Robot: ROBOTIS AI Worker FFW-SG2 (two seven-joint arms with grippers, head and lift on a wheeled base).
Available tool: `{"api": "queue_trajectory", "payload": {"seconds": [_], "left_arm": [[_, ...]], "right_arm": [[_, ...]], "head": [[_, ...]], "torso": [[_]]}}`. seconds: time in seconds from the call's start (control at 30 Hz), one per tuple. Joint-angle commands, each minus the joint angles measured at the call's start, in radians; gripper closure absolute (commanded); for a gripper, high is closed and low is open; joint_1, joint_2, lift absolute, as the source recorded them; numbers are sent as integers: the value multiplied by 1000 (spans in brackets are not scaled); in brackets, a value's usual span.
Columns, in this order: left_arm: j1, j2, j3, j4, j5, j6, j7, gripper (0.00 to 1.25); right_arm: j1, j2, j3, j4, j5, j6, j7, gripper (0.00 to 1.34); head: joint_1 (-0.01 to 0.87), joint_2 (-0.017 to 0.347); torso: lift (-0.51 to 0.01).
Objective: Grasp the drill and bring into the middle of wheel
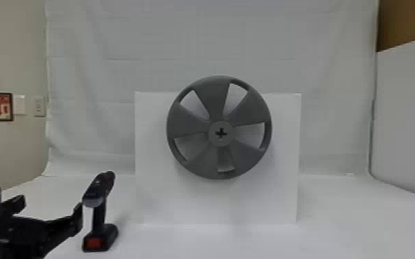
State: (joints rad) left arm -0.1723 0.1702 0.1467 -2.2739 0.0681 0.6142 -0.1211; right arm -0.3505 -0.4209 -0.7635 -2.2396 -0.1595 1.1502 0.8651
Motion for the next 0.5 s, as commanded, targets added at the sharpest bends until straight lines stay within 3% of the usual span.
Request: {"api": "queue_trajectory", "payload": {"seconds": [0.0, 0.47], "left_arm": [[0, 0, 2, -1, 2, 2, 0, 145], [-10, 0, 1, -15, 12, 78, 0, 153]], "right_arm": [[-1, -1, 1, 0, 0, 3, 0, 266], [2, -1, 3, -2, 6, 8, 0, 266]], "head": [[54, 31], [54, 31]], "torso": [[-403], [-403]]}}
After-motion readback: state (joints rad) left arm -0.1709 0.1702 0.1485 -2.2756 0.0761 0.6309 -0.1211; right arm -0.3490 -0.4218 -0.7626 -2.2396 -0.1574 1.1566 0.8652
